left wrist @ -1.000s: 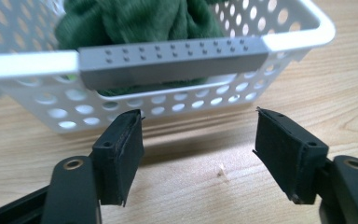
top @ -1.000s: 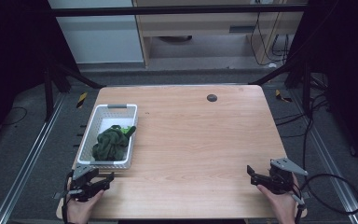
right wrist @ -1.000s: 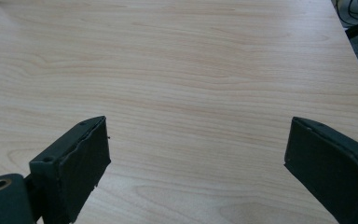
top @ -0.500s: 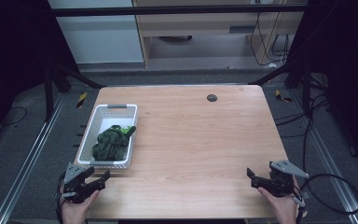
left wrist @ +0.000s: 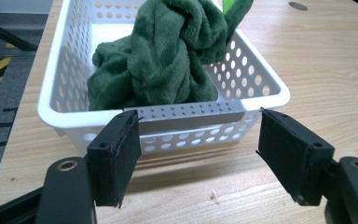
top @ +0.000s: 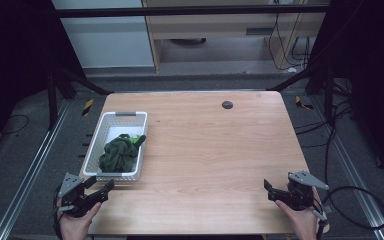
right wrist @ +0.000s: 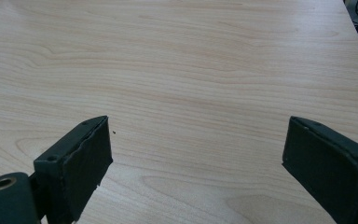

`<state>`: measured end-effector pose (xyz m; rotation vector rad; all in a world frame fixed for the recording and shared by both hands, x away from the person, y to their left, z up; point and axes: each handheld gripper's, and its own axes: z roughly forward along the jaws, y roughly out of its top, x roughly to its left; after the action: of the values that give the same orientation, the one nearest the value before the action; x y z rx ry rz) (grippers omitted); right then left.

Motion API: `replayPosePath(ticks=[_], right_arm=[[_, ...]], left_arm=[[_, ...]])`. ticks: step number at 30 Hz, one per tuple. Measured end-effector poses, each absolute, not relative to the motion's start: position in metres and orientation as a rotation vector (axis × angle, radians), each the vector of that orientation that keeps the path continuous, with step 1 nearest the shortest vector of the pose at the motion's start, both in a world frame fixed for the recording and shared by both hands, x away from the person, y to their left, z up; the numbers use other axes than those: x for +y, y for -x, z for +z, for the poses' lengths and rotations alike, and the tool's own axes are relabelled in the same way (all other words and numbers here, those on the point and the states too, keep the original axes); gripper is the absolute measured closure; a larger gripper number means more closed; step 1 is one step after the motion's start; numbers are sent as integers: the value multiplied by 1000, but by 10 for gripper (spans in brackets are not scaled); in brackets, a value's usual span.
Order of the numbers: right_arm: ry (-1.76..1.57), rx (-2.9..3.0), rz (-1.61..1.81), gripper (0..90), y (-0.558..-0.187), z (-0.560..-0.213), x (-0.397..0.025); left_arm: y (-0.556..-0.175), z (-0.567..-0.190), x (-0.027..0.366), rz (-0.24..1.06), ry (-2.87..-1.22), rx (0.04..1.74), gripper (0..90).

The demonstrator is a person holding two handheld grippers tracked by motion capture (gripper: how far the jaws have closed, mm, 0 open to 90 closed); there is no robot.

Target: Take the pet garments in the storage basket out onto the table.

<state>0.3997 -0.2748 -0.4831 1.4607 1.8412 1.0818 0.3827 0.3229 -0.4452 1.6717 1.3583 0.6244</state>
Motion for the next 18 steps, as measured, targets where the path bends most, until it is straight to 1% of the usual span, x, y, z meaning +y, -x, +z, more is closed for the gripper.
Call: replayPosePath(ticks=[12,18], right_arm=[[-1476,1834,1075,111,-401,-483,-274],[-1476,1835,1080,120,-400,-482,-273]], left_arm=[[-386,-430,323,624,-1667,1316,277],[-388,-416,325,632,-1652,1295,274]])
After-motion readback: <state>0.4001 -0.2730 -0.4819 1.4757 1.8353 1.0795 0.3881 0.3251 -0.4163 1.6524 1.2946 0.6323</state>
